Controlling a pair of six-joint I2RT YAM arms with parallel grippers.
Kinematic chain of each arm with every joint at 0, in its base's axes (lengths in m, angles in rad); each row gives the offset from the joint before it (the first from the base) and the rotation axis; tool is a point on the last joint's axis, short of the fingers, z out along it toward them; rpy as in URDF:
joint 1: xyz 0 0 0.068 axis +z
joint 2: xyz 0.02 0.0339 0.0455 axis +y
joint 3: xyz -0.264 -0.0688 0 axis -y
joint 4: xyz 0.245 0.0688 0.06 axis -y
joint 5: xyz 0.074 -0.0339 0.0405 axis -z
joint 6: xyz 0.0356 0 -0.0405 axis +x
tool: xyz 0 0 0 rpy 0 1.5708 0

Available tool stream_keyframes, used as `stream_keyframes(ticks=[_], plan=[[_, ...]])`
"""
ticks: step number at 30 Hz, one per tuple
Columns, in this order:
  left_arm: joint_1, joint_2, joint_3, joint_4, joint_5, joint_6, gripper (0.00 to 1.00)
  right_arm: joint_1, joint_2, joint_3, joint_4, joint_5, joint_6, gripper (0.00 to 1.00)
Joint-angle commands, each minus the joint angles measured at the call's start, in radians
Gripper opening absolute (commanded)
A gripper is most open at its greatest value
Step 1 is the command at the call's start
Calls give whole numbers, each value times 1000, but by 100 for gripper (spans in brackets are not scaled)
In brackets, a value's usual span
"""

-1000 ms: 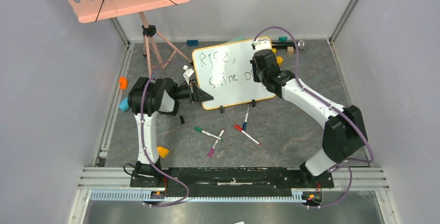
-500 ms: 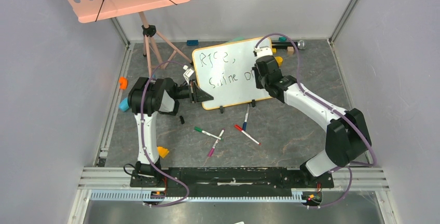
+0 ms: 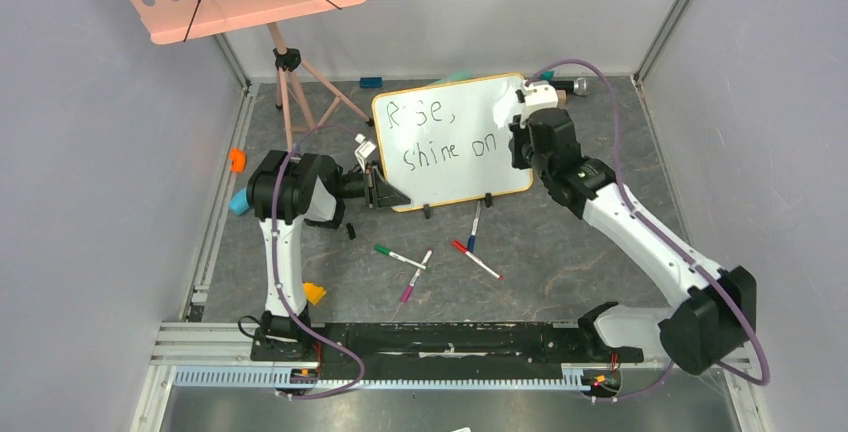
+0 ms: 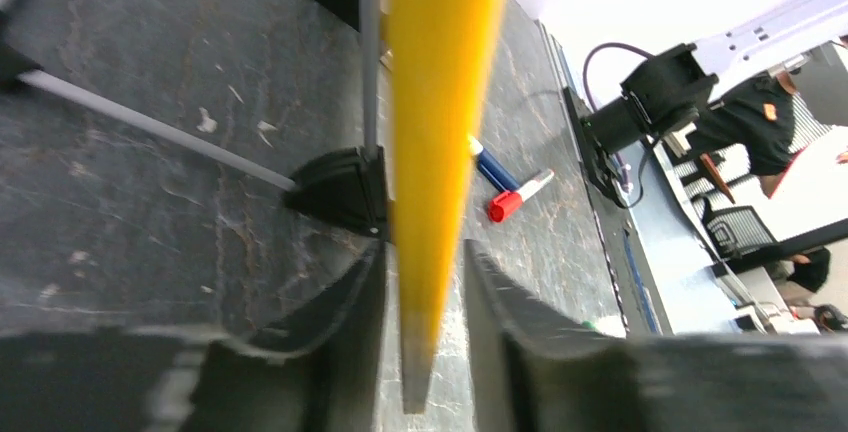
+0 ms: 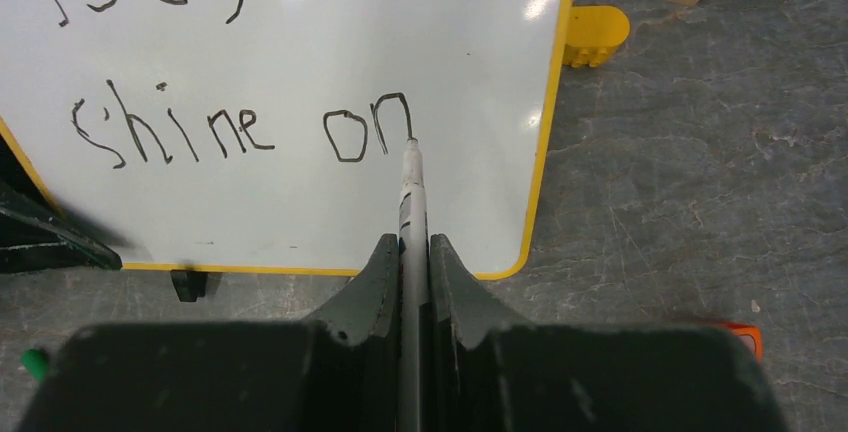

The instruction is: Write a sentence on the whiteboard

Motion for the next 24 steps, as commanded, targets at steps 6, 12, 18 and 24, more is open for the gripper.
stream_keyframes(ticks=[6, 12, 18, 24], plan=[[15, -70, -61, 56, 50, 61, 76, -8, -143, -95, 26, -13, 35, 0], [24, -159, -112, 56, 39, 65, 91, -8, -179, -101, 2, -5, 46, 0], [47, -236, -177, 56, 11, 83, 90, -8, -213, -105, -3, -5, 53, 0], [63, -295, -220, 57, -23, 88, 91, -7, -232, -92, -22, -7, 61, 0]])
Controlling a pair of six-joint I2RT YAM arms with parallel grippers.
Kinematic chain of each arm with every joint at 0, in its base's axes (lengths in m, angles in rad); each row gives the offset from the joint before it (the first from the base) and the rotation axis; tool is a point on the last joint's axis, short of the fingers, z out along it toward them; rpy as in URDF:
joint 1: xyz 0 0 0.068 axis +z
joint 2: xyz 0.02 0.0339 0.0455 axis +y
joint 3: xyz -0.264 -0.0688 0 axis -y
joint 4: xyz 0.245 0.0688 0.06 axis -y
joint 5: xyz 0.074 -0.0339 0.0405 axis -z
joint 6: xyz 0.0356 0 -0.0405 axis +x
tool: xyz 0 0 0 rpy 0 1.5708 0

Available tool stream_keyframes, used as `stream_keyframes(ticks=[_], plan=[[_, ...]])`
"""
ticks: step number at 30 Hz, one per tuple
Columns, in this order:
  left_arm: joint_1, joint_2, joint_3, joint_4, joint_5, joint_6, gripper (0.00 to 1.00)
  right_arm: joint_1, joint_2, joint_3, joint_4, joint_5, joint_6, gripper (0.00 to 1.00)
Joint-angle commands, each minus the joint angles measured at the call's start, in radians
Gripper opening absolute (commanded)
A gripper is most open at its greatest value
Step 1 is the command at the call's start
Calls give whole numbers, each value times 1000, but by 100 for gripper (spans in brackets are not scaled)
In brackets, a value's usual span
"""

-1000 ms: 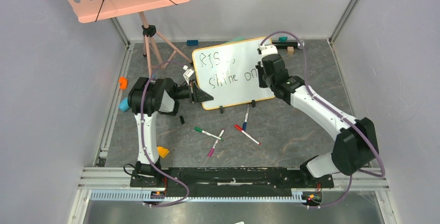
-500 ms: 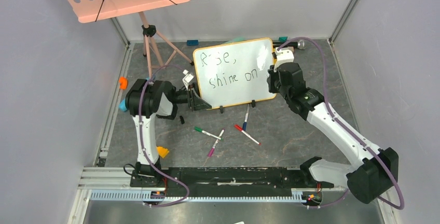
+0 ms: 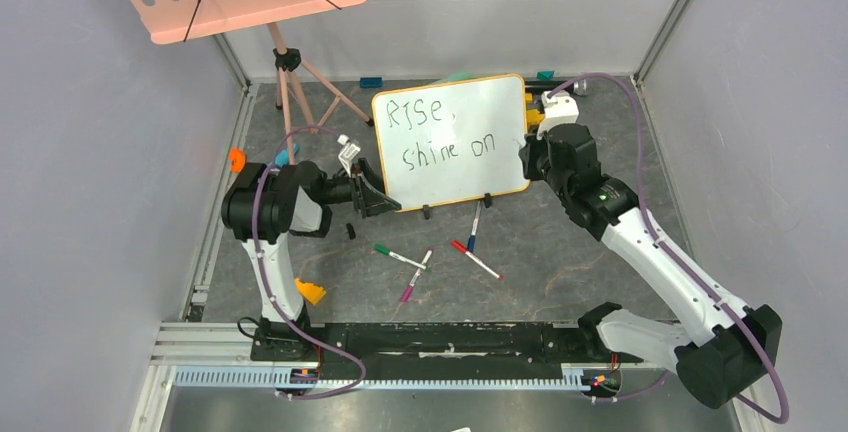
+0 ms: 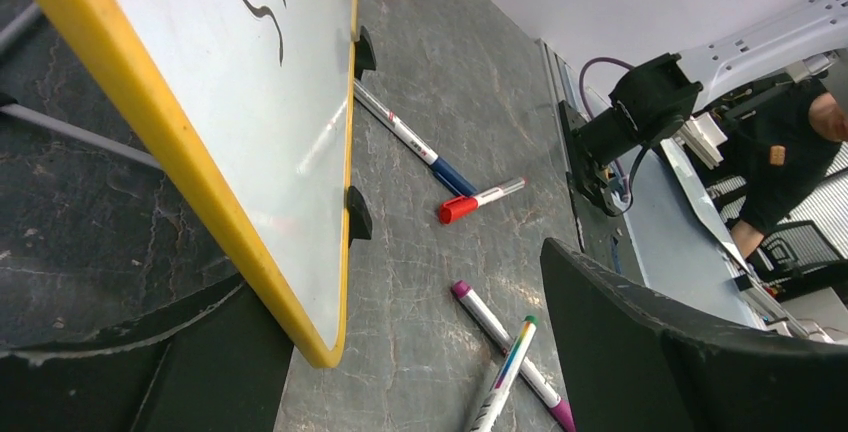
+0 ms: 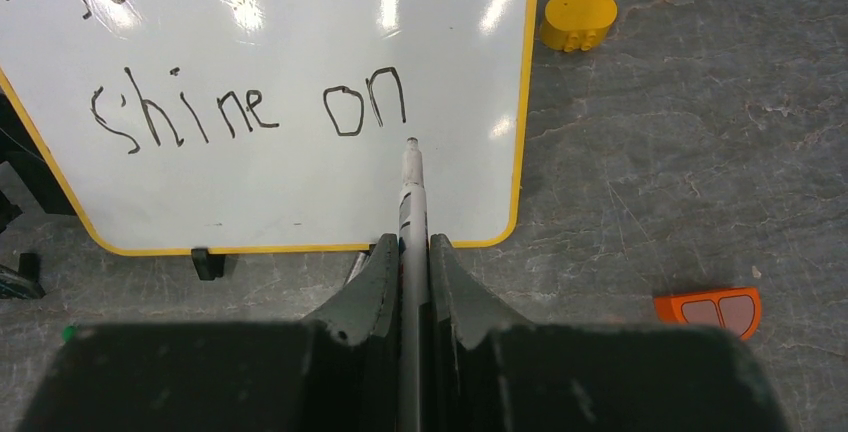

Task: Write a sentence on the whiteboard
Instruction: Write a sentence on the whiteboard, then pick up the pen cap from the center of the board.

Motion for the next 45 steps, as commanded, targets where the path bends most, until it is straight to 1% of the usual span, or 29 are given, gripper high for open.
stream_keyframes(ticks=[1, 4, 5, 6, 11, 16, 25, 27, 31, 33, 36, 38, 40, 41, 43, 45], plan=[[13, -69, -14, 60, -15, 36, 92, -2, -28, 16, -6, -2, 14, 0], [14, -96, -28, 60, -15, 38, 95, -2, -35, 28, -22, 0, 9, 0], [14, -101, -28, 60, -11, 36, 99, -3, -38, 33, -28, 3, 7, 0], [13, -100, -27, 60, -7, 35, 100, -2, -40, 37, -31, 5, 7, 0], [2, -112, -35, 60, 12, 59, 100, -2, -46, 58, -44, 5, 4, 0], [-5, -152, -78, 60, 12, 120, 100, -1, -40, 59, -44, 3, 6, 0], [-16, -118, -42, 60, 42, 101, 100, -2, -32, 56, -30, -6, 12, 0], [-15, -116, -42, 60, 30, 97, 100, -2, -33, 55, -30, -3, 12, 0], [6, -111, -59, 60, -62, 82, 100, -2, -36, 49, -27, -1, 15, 0], [27, -121, -101, 60, -137, 99, 100, -2, -38, 47, -26, -4, 16, 0], [52, -179, -215, 60, -316, 180, 100, -1, -41, 48, -27, -6, 18, 0], [53, -237, -303, 60, -479, 239, 100, -2, -44, 50, -28, -7, 17, 0], [51, -277, -359, 60, -585, 263, 100, -3, -46, 52, -30, -6, 15, 0], [50, -283, -367, 60, -606, 264, 100, -2, -48, 51, -30, -6, 15, 0], [52, -272, -357, 60, -601, 248, 100, -2, -48, 51, -33, -8, 15, 0], [51, -276, -377, 60, -656, 245, 100, -1, -47, 52, -34, -11, 14, 0]])
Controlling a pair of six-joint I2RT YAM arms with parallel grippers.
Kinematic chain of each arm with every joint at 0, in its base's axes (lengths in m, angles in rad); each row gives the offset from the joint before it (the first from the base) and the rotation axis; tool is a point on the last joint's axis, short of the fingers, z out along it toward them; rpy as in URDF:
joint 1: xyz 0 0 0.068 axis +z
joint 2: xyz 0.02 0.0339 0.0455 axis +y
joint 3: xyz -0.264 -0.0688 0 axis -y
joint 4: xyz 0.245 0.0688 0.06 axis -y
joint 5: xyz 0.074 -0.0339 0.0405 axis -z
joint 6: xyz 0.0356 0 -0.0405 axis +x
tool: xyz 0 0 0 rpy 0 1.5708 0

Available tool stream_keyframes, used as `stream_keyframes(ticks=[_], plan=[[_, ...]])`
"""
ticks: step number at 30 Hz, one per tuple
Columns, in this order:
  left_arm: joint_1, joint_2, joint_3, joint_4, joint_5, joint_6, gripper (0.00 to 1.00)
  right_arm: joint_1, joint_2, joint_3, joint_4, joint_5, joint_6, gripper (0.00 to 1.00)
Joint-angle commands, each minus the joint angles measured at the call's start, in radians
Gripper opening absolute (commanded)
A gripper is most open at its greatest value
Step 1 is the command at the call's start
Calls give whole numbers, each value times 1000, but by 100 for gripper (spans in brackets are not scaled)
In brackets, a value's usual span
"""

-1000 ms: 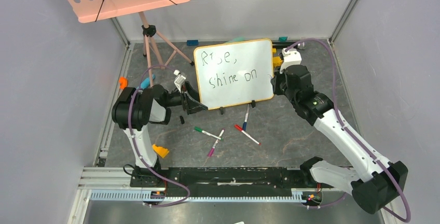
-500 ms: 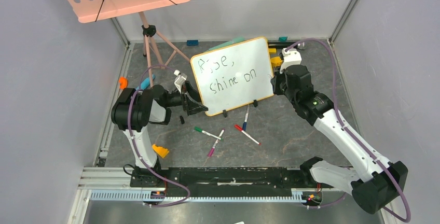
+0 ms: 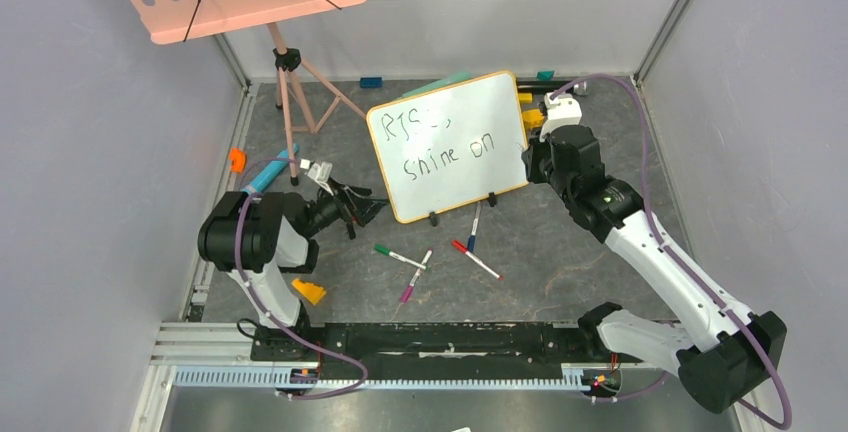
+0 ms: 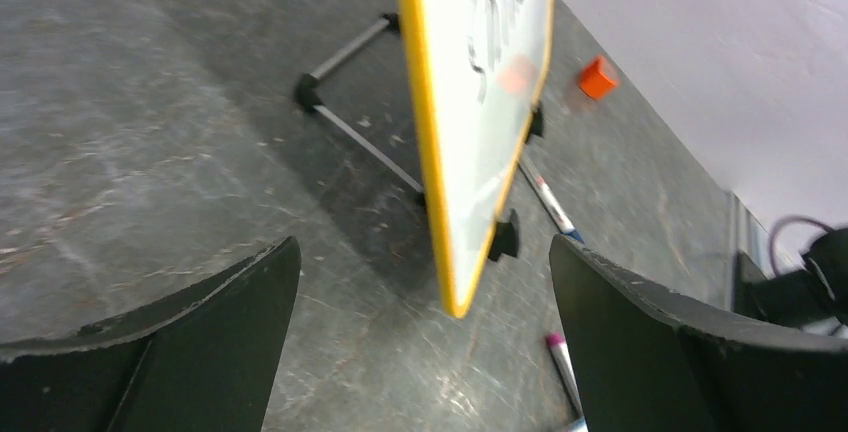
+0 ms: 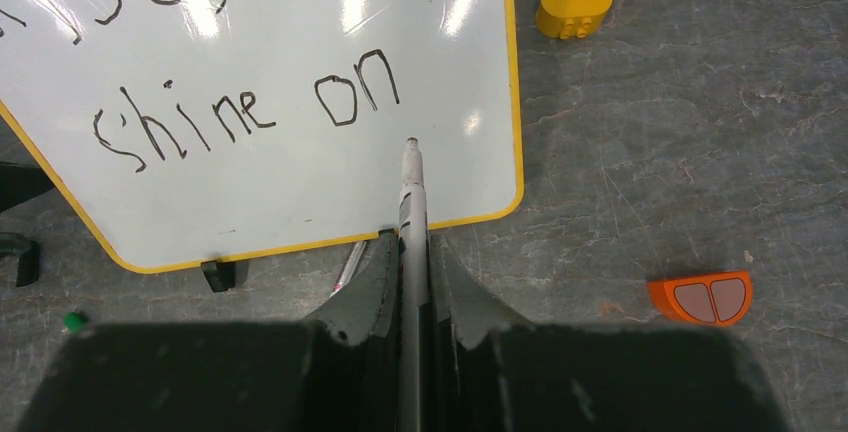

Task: Write a sentence on the whiteboard
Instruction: Pick up the pen cap from the center of the board.

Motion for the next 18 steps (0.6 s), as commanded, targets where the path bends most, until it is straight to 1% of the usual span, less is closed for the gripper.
stream_keyframes(ticks=[1, 5, 7, 8, 9, 10, 13, 14, 17, 18], plan=[[0, -35, -33, 58, -195, 63, 100, -1, -26, 42, 21, -12, 9, 0], [10, -150, -101, 53, -270, 61, 100, -2, -37, 40, 15, -5, 7, 0], [10, -244, -141, 12, -326, 75, 100, -2, -40, 42, 11, -3, 6, 0], [10, -307, -152, -47, -345, 83, 100, -2, -40, 43, 11, -3, 6, 0], [10, -369, -151, -117, -354, 90, 100, -2, -41, 46, 8, -4, 5, 0], [10, -457, -136, -253, -354, 103, 100, -2, -43, 48, 8, -5, 7, 0], [-5, -764, -6, -875, -408, 158, 100, -2, -47, 49, 9, -10, 11, 0], [-19, -849, 7, -973, -428, 183, 100, -2, -50, 48, 12, -11, 13, 0], [-29, -1053, -89, -977, -461, 87, 100, -1, -55, 37, 17, -19, 19, 0], [-29, -1125, -126, -972, -459, 85, 100, -2, -58, 32, 15, -18, 22, 0]])
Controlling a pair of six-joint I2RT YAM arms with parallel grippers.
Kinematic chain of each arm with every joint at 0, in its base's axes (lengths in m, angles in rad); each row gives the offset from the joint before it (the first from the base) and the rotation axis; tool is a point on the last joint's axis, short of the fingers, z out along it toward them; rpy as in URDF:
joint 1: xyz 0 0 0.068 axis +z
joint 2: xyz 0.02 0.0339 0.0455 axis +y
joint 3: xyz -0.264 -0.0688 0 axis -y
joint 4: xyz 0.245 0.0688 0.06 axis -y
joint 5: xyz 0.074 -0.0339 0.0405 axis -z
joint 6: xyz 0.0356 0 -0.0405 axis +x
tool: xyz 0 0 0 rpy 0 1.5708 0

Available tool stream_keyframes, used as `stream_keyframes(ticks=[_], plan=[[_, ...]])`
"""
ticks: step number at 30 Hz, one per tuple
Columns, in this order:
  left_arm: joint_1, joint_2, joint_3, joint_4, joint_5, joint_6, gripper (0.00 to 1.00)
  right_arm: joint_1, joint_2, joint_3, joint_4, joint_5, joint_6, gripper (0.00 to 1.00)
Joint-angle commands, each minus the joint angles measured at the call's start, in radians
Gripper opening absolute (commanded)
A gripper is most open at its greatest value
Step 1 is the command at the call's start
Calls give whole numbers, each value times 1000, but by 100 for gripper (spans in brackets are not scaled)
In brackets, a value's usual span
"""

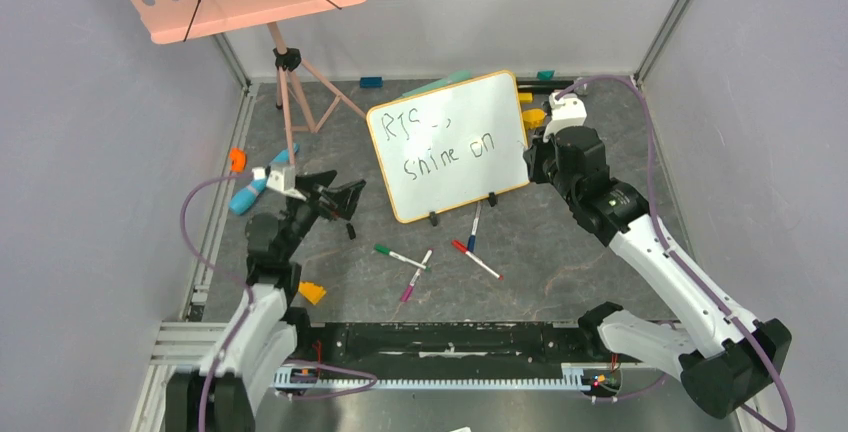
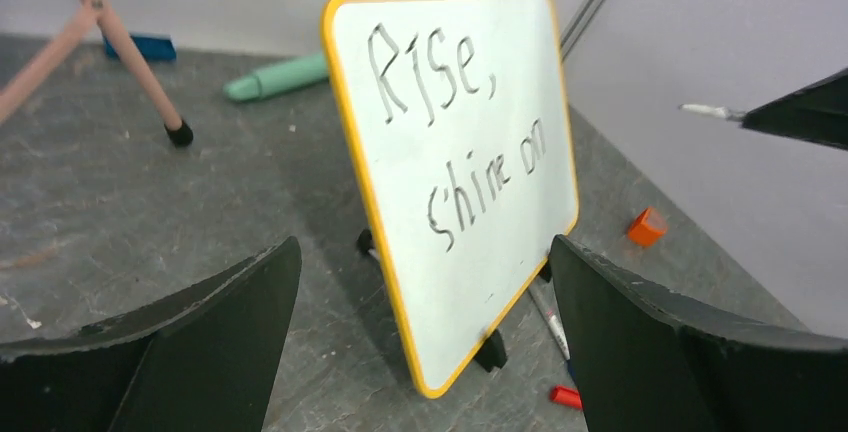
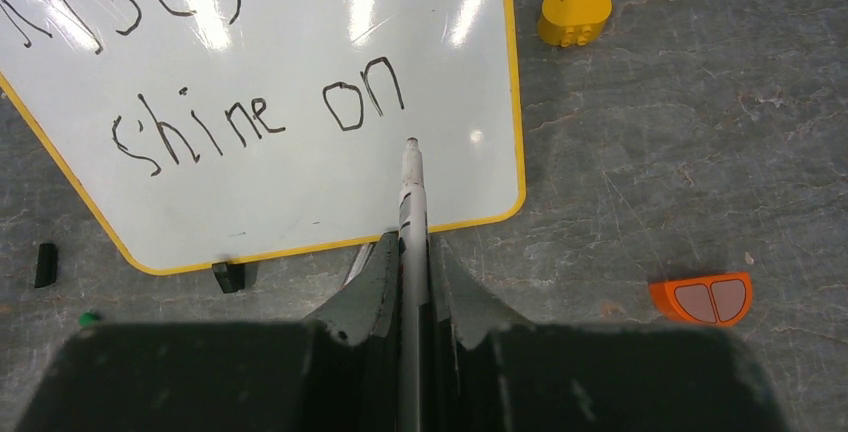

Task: Write a sentence on the whiteboard
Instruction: Pick up the pen cap from the center of the board.

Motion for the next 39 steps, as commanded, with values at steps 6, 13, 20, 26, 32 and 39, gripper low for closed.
stream_keyframes(ticks=[6, 13, 20, 26, 32, 39], plan=[[-10, -499, -123, -439, -158, 51, 100, -2, -50, 15, 31, -42, 32, 0], [-10, -517, -47, -661, -384, -18, 100, -2, -58, 50, -7, -30, 30, 0], [-9, -535, -92, -505, -209, -58, 100, -2, -63, 74, -30, -43, 29, 0], [-7, -521, -123, -616, -525, -388, 100, -3, -58, 122, -61, -70, 19, 0], [-10, -264, 145, -1055, -600, -321, 94, -2, -46, 169, -113, -77, -10, 0], [-53, -18, 251, -1201, -603, -301, 76, -2, -60, 167, -138, -84, -5, 0]])
